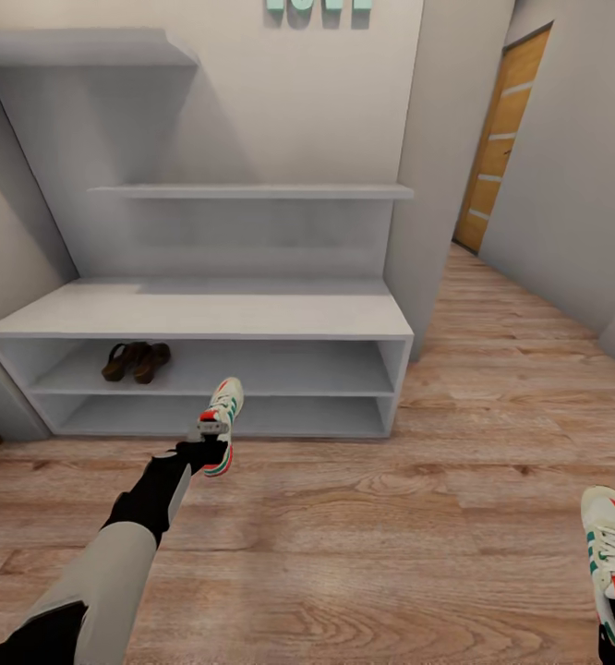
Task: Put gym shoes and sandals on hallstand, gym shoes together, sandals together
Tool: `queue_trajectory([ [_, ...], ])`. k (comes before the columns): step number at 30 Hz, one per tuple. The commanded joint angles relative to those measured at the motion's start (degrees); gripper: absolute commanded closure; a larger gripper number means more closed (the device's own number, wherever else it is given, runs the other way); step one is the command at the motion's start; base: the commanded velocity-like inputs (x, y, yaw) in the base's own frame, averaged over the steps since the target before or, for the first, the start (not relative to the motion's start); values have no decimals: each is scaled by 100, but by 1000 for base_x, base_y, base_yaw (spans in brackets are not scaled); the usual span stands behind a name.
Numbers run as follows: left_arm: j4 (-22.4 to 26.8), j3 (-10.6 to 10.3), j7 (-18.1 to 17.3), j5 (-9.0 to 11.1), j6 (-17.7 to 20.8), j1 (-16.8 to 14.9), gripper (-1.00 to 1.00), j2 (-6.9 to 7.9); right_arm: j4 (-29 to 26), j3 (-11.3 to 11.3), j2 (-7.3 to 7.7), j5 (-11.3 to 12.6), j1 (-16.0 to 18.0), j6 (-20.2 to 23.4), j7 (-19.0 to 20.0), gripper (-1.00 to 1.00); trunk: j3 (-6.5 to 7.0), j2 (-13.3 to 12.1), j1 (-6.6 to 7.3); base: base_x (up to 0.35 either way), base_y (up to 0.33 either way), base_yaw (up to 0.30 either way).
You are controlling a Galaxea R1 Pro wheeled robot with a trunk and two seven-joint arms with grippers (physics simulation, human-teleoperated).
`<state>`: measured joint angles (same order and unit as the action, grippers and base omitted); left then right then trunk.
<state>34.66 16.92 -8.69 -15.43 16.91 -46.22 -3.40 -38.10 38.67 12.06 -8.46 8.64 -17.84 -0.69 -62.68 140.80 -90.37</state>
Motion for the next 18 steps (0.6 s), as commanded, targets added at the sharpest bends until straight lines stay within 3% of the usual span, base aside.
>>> queue_trajectory([
  [1,24,42,-50,-60,26,-12,100,-10,4,18,-2,-60,6,-18,-10,100,-32,44,-21,0,0,0],
  [10,31,-267,-38,-56,63,-43,100,-16,38,27,-2,-67,6,-25,-13,100,-103,84,-43,0,0,0],
  [18,-14,-317,-23,-64,58,16,100,-24,40,18,-2,-71,6,-27,-11,100,-106,84,-43,0,0,0],
])
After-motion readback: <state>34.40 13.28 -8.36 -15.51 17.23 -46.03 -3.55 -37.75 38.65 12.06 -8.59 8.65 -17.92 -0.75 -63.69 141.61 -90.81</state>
